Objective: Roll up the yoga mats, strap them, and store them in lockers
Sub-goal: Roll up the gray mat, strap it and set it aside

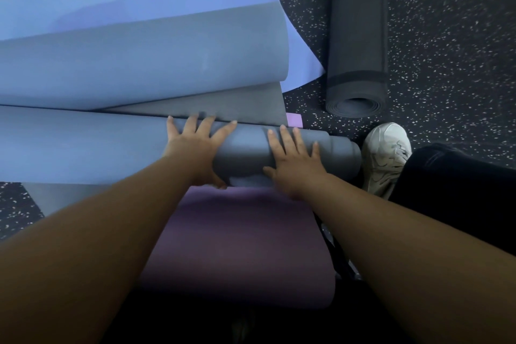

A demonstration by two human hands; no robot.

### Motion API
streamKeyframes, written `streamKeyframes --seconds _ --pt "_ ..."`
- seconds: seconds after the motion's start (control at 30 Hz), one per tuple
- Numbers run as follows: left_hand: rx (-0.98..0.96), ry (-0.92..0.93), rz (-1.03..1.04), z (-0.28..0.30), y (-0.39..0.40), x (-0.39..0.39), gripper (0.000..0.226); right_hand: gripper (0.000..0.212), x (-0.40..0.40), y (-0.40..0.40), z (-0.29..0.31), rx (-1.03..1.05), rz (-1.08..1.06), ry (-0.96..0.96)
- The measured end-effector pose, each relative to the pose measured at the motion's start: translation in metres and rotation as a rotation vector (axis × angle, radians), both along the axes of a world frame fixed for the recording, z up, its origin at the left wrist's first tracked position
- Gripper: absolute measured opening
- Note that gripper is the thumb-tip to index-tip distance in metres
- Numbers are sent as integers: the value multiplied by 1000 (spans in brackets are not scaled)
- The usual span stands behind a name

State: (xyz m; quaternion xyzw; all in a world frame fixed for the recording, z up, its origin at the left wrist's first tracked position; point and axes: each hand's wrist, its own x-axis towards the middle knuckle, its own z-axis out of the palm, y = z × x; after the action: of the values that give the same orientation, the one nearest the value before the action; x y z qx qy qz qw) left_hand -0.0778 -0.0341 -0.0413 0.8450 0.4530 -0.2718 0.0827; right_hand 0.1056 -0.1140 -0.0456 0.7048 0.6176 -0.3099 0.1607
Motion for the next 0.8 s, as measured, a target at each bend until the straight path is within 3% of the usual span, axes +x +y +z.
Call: streamKeyframes --seconds 0.1,0.23,0.57,0.8 --pt "14 -23 -6 -2 2 2 125 83 3 2 2 18 19 -7" --pt "4 -15 -12 0 7 5 122 113 3 3 2 8 53 -39" --pt "-115 52 -27 4 29 13 128 122 9 21 0 -36 57 -61" --pt "11 -81 -146 11 19 4 99 114 8 4 -3 191 92 -98"
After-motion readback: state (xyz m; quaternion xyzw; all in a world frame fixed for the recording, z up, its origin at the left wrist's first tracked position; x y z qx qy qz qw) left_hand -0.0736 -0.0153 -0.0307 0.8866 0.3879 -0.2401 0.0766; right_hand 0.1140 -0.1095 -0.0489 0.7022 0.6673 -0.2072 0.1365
